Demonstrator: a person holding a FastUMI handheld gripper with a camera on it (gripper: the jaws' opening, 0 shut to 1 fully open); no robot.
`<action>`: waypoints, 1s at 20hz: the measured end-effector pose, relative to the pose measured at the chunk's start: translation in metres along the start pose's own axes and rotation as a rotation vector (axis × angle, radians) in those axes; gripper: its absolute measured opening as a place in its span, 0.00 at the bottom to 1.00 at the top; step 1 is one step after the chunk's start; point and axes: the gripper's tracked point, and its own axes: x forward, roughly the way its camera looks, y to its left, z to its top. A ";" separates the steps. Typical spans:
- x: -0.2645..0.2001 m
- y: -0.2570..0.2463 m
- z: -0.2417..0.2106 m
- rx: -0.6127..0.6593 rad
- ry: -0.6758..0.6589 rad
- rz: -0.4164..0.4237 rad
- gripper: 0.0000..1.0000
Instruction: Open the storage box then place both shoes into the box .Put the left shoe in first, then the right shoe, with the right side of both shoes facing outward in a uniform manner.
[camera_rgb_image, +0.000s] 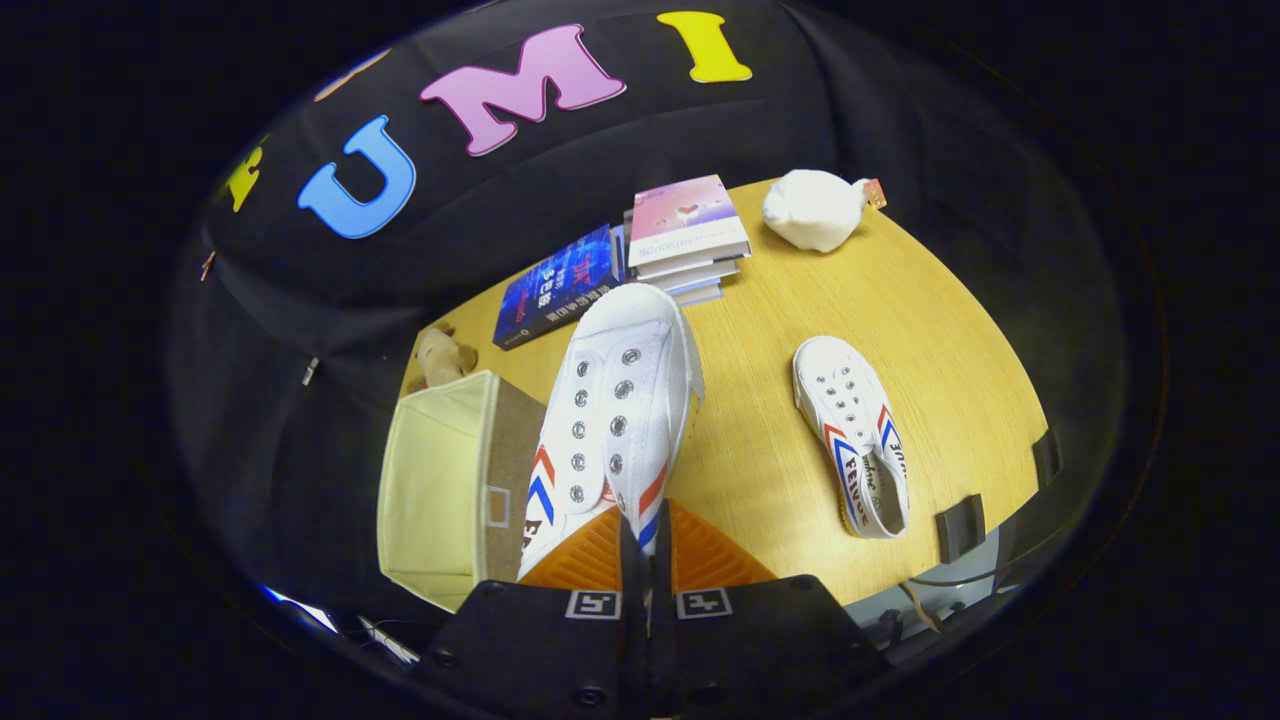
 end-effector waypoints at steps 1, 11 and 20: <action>-0.009 0.018 0.003 0.019 -0.013 0.025 0.05; 0.014 0.183 -0.055 0.031 0.075 0.237 0.05; 0.104 0.198 -0.107 -0.089 0.220 0.103 0.05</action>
